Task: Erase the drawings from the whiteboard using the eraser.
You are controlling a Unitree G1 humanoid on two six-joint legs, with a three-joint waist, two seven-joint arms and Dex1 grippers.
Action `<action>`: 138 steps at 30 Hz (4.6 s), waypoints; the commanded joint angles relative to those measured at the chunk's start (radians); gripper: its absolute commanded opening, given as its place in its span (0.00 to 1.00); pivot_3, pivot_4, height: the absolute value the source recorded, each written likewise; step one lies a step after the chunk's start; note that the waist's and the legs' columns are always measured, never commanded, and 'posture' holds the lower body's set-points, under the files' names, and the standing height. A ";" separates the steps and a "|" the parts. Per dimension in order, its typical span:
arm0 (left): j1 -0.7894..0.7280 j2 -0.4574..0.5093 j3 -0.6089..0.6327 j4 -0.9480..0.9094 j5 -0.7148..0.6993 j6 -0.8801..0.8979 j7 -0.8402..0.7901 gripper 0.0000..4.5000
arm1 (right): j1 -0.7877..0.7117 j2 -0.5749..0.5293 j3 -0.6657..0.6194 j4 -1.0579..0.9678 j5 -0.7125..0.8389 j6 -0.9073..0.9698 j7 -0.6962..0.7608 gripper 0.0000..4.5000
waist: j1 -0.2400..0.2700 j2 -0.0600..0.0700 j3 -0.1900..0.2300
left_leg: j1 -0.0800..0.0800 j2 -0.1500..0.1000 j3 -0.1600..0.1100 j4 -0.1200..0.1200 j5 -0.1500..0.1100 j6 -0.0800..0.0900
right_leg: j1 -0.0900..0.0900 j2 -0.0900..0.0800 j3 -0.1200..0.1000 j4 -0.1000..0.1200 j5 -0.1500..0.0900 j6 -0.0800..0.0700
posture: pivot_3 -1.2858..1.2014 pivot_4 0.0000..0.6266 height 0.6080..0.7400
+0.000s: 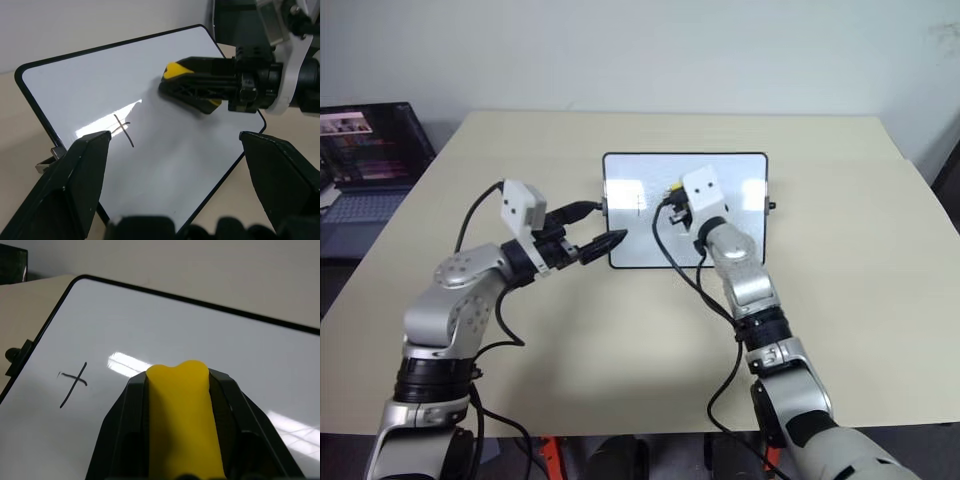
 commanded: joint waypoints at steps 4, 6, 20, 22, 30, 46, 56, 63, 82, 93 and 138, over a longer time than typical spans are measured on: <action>0.002 -0.003 0.014 -0.053 -0.008 -0.007 0.013 1.00 | -0.010 -0.010 0.046 0.093 -0.056 -0.087 0.001 0.29 | -0.001 0.000 0.000 | 0.000 0.000 0.000 0.000 0.000 0.000 | 0.000 0.000 0.000 0.000 0.000 0.000 | 0.52 0.24 1.00; 0.007 -0.001 0.017 -0.058 -0.010 -0.006 0.014 1.00 | 0.012 -0.025 0.051 0.070 -0.063 -0.084 0.013 0.29 | 0.000 0.000 0.000 | 0.001 0.000 0.000 0.001 0.000 0.000 | 0.000 0.000 0.000 0.001 0.000 0.000 | 0.52 0.24 1.00; -0.006 -0.006 0.005 -0.043 -0.010 -0.009 0.011 1.00 | 0.222 -0.135 -0.007 -0.274 -0.022 0.112 0.063 0.29 | 0.005 -0.001 -0.001 | 0.001 0.000 -0.001 0.002 -0.001 0.001 | 0.002 0.000 -0.001 0.002 0.000 0.000 | 0.52 0.24 1.00; -0.011 -0.007 0.002 -0.039 -0.010 -0.009 0.007 1.00 | 0.230 -0.116 -0.032 -0.324 0.031 0.147 0.075 0.29 | 0.004 -0.001 -0.001 | 0.001 0.000 -0.001 0.002 -0.001 0.001 | 0.002 0.000 -0.001 0.002 0.001 0.000 | 0.52 0.24 1.00; -0.016 -0.005 0.005 -0.031 -0.008 -0.010 0.001 1.00 | 0.312 -0.140 -0.074 -0.651 0.146 0.409 0.107 0.29 | 0.005 -0.001 -0.001 | 0.000 0.000 -0.001 0.001 0.000 0.001 | 0.001 0.000 -0.001 0.000 0.001 0.000 | 0.52 0.24 1.00; -0.020 -0.003 0.006 -0.021 -0.003 -0.014 -0.007 1.00 | 0.293 -0.159 -0.085 -0.710 0.170 0.505 0.061 0.29 | 0.003 -0.001 -0.001 | 0.000 0.000 -0.001 0.001 -0.001 0.001 | 0.001 0.000 0.000 0.001 0.001 0.000 | 0.52 0.24 1.00; 0.088 0.040 0.077 -0.089 -0.003 -0.002 0.050 1.00 | 0.225 -0.137 -0.061 -0.620 0.164 0.439 0.066 0.29 | 0.000 -0.001 -0.001 | 0.000 0.000 -0.001 0.001 -0.001 0.001 | 0.001 0.000 -0.001 0.001 0.001 0.000 | 0.52 0.24 1.00; 0.141 0.043 0.097 -0.132 -0.006 0.000 0.086 1.00 | 0.211 -0.128 -0.048 -0.591 0.167 0.417 0.076 0.29 | 0.006 -0.001 -0.001 | 0.000 0.000 -0.001 0.001 -0.001 0.002 | 0.001 0.000 -0.001 0.001 0.001 0.000 | 0.52 0.24 1.00; 0.118 0.048 0.095 -0.130 -0.005 -0.006 0.094 1.00 | 0.165 -0.108 -0.032 -0.554 0.166 0.376 0.088 0.29 | 0.003 -0.001 -0.001 | 0.000 0.000 -0.001 0.001 -0.001 0.002 | 0.001 0.000 -0.001 0.001 0.001 0.000 | 0.52 0.24 1.00; 0.107 0.041 0.085 -0.125 -0.002 -0.009 0.083 1.00 | 0.139 -0.098 -0.034 -0.552 0.168 0.376 0.082 0.29 | 0.003 -0.001 -0.001 | 0.000 0.000 -0.001 0.001 -0.001 0.001 | 0.001 0.000 -0.001 0.001 0.001 0.000 | 0.52 0.24 1.00; 0.041 0.043 0.076 -0.041 0.069 -0.131 0.072 1.00 | 0.017 -0.007 0.009 -0.389 0.145 0.260 0.073 0.29 | 0.001 -0.001 -0.001 | 0.000 0.000 -0.001 0.001 0.000 0.001 | 0.001 0.000 -0.001 0.001 0.001 0.000 | 0.52 0.24 1.00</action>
